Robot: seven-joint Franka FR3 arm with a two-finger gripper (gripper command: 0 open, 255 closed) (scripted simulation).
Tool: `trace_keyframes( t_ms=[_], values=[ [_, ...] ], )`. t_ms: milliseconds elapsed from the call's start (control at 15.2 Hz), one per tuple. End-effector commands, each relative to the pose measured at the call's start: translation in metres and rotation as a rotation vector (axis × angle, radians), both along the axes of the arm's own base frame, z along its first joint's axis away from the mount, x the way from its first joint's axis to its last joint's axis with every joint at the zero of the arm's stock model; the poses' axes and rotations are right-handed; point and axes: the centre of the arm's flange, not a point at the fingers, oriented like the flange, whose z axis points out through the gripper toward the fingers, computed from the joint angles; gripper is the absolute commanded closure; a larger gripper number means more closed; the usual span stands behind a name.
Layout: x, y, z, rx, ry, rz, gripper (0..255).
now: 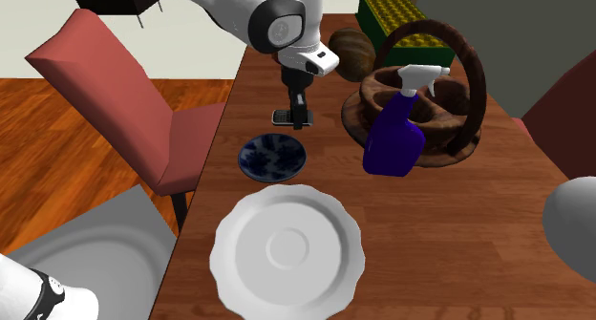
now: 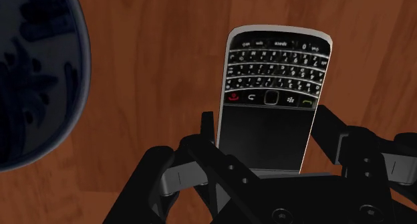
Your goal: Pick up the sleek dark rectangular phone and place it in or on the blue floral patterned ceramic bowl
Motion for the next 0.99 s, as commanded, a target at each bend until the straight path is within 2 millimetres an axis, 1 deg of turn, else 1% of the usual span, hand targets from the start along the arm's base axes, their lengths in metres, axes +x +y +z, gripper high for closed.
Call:
trace_keyframes(
  t_ms=[0, 66, 924],
  values=[
    [0.000, 0.000, -0.001, 0.000, 0.001, 0.001, 255],
    [0.000, 0.000, -0.001, 0.000, 0.001, 0.001, 255],
    [0.000, 0.000, 0.068, 0.000, 0.001, 0.001, 255]
  ],
)
